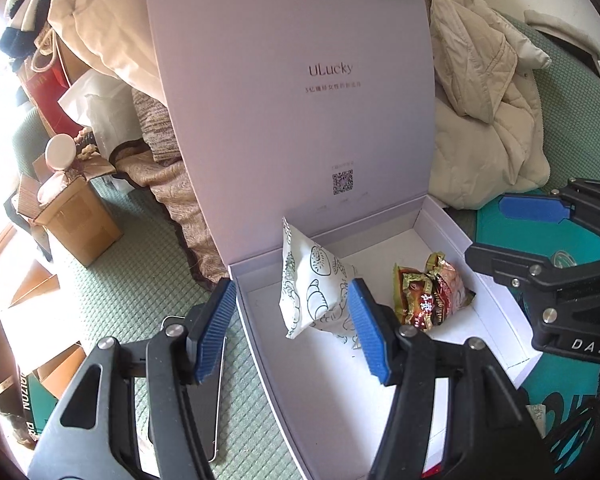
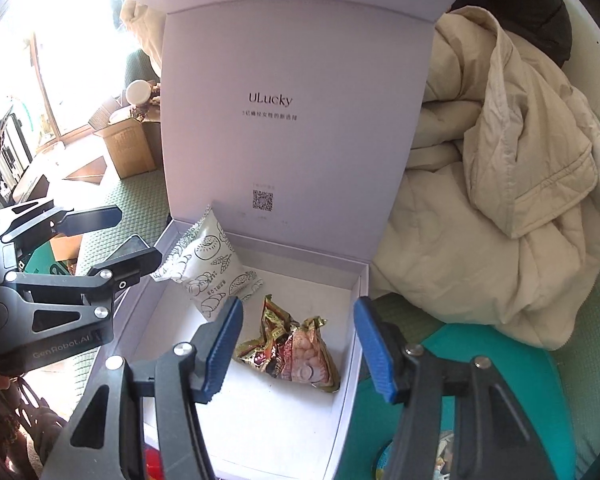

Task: Organize objects
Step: 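Lower both packets into the box and open both tools, then withdraw both tools from the box back toward the snack pile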

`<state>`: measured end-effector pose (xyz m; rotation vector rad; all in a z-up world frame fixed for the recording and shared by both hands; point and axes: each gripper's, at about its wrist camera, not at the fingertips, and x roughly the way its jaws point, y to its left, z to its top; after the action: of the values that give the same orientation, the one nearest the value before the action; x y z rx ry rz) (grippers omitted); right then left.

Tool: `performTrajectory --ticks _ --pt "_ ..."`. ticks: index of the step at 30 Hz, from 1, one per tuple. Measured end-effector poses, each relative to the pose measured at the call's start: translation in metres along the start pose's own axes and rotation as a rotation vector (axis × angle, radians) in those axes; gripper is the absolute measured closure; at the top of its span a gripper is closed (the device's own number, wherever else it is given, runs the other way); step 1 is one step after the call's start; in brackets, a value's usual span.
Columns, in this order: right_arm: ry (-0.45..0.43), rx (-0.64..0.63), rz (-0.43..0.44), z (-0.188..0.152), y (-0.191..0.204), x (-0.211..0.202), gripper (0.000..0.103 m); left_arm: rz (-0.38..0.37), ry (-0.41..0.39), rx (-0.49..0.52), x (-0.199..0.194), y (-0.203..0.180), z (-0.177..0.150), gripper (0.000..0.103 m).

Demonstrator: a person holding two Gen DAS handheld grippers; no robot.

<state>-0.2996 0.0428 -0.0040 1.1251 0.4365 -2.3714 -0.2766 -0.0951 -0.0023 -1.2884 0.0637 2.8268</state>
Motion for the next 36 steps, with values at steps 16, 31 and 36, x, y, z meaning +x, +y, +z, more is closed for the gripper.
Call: performTrajectory --ticks 16,31,36 --pt "-0.118 0.019 -0.016 0.004 0.010 -0.096 0.035 0.043 -0.081 -0.013 -0.090 0.006 0.014 0.037" --pt "-0.197 -0.005 -0.059 -0.024 0.023 -0.166 0.025 0.018 -0.151 -0.007 -0.157 -0.009 0.001 0.019" --pt "-0.214 -0.003 -0.067 -0.035 0.026 -0.181 0.023 0.017 -0.167 -0.001 -0.174 -0.015 -0.006 0.016"
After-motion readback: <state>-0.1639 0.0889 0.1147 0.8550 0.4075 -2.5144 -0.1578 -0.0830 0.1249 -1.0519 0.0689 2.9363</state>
